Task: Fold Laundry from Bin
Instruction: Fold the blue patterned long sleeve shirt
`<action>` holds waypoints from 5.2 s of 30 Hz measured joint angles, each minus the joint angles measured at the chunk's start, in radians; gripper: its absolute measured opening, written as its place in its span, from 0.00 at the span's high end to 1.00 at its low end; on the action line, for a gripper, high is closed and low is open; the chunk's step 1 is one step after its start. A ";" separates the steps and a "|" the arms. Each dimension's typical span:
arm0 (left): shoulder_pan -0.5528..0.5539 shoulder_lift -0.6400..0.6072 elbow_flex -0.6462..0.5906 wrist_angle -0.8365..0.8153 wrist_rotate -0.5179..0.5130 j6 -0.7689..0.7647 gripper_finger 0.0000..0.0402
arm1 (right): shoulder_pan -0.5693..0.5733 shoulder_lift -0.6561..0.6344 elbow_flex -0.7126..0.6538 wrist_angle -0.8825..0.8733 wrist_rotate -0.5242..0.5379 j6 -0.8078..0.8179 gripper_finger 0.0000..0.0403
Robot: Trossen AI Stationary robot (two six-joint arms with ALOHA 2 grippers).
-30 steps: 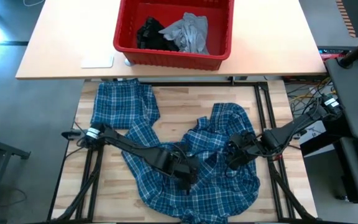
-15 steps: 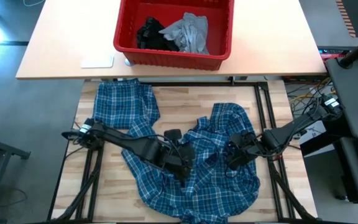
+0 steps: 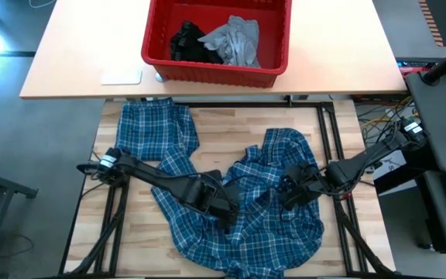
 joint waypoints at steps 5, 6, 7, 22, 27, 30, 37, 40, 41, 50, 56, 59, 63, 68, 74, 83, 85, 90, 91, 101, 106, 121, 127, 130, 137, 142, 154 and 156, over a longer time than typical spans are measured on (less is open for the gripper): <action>-0.001 0.002 -0.023 -0.017 0.098 -0.030 0.76 | 0.000 0.002 0.000 0.044 0.005 -0.051 0.39; -0.001 0.002 -0.023 -0.016 0.099 -0.029 0.72 | 0.000 0.002 0.000 0.046 0.012 -0.056 0.39; -0.001 0.002 -0.023 -0.017 0.098 -0.023 0.69 | 0.000 0.002 0.000 0.049 0.021 -0.062 0.39; 0.000 0.051 -0.028 0.014 0.152 0.036 0.46 | 0.000 0.002 0.000 0.060 0.050 -0.134 0.39; 0.000 0.067 -0.028 0.037 0.190 -0.004 0.46 | 0.000 0.002 0.000 0.070 0.049 -0.136 0.39; -0.001 0.071 -0.028 0.045 0.200 -0.019 0.46 | 0.000 0.002 0.000 0.074 0.049 -0.139 0.39; -0.002 0.071 -0.028 0.047 0.202 -0.018 0.45 | 0.000 0.001 0.000 0.074 0.048 -0.155 0.39; -0.002 0.071 -0.030 0.054 0.202 0.001 0.45 | 0.000 0.001 0.000 0.074 0.048 -0.160 0.39; -0.002 0.071 -0.031 0.054 0.202 0.006 0.45 | 0.000 0.001 0.000 0.074 0.047 -0.161 0.39; -0.002 0.061 -0.088 0.065 0.180 -0.029 0.45 | 0.005 0.001 0.000 0.074 0.040 -0.162 0.39; -0.015 0.046 -0.167 0.066 0.181 -0.008 0.45 | 0.029 0.001 0.000 0.074 0.040 -0.154 0.39; -0.029 0.052 -0.168 0.079 0.197 0.017 0.45 | 0.038 0.001 0.000 0.074 0.040 -0.146 0.39; -0.028 0.066 -0.168 0.121 0.225 0.027 0.45 | 0.045 -0.005 0.000 0.074 0.031 -0.123 0.39; -0.015 0.094 -0.168 0.163 0.227 0.028 0.45 | 0.049 -0.033 0.009 0.055 -0.032 -0.094 0.39; 0.005 0.139 -0.168 0.187 0.173 0.038 0.45 | 0.048 -0.056 0.040 -0.028 -0.048 -0.090 0.39; 0.070 0.113 -0.081 0.204 0.148 0.057 0.48 | 0.048 -0.060 0.099 -0.110 -0.083 -0.065 0.39; 0.076 0.133 -0.086 0.219 0.153 0.098 0.49 | 0.046 -0.058 0.100 -0.111 -0.083 -0.065 0.39; 0.061 0.168 -0.086 0.335 0.195 0.195 0.50 | 0.046 -0.057 0.100 -0.111 -0.083 -0.039 0.39; 0.059 0.179 -0.085 0.344 0.191 0.201 0.50 | 0.046 -0.057 0.100 -0.111 -0.084 -0.037 0.39; 0.059 0.227 -0.079 0.343 0.227 0.220 0.59 | 0.046 -0.057 0.100 -0.109 -0.087 -0.020 0.39; 0.061 0.229 -0.080 0.341 0.232 0.199 0.93 | 0.039 -0.061 0.100 -0.125 -0.086 -0.027 0.39; 0.063 0.051 0.154 -0.177 -0.098 0.095 1.00 | -0.195 -0.042 0.144 -0.340 -0.329 0.052 0.39; 0.030 -0.015 0.266 -0.476 -0.316 -0.127 1.00 | -0.268 -0.037 0.118 -0.343 -0.293 -0.005 0.39; 0.019 -0.082 0.257 -0.446 -0.378 -0.173 1.00 | -0.304 -0.037 0.118 -0.340 -0.293 -0.031 0.39; 0.018 -0.195 0.163 -0.463 -0.432 -0.254 1.00 | -0.500 -0.024 0.106 -0.252 -0.317 -0.114 0.39; 0.037 -0.256 0.047 -0.435 -0.427 -0.261 1.00 | -0.657 0.130 0.119 -0.187 -0.350 -0.321 0.39; 0.057 -0.282 -0.096 -0.469 -0.386 -0.368 1.00 | -0.822 0.553 0.271 -0.295 -0.187 -0.565 0.40; 0.058 -0.297 -0.106 -0.471 -0.368 -0.377 1.00 | -0.854 0.565 0.279 -0.371 -0.053 -0.559 0.42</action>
